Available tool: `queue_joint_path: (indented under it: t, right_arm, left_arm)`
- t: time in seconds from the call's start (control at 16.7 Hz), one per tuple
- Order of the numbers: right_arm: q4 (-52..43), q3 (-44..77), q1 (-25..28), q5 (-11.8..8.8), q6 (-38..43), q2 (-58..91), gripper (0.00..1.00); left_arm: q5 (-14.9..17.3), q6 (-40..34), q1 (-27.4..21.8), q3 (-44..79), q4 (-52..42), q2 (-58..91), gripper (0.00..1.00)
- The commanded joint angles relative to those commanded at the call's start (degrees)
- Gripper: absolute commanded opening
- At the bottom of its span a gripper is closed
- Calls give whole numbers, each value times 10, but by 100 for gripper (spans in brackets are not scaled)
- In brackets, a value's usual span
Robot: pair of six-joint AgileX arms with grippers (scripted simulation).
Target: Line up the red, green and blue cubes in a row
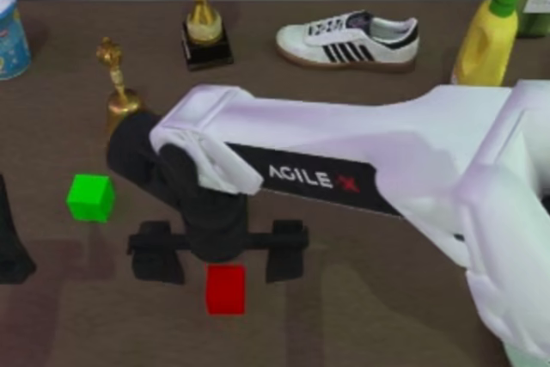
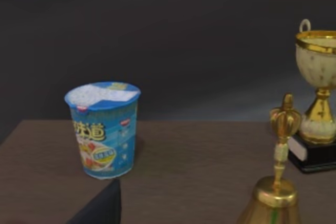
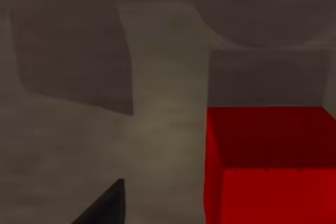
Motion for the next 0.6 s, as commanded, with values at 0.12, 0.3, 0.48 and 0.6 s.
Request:
queue_joint_path:
  t: [0.12, 0.3, 0.48, 0.6]
  right_arm:
    - [-44, 30, 1, 0, 1, -9, 100]
    - [-102, 73, 5, -1, 0, -24, 100]
    - [-112, 81, 6, -1, -1, -28, 100]
    - [-110, 80, 3, -1, -1, -26, 100]
  left_arm:
    - [0, 0, 0, 0, 0, 0, 100]
    - [0, 0, 0, 0, 0, 0, 100]
    - [0, 0, 0, 0, 0, 0, 100]
    - [0, 0, 0, 0, 0, 0, 100]
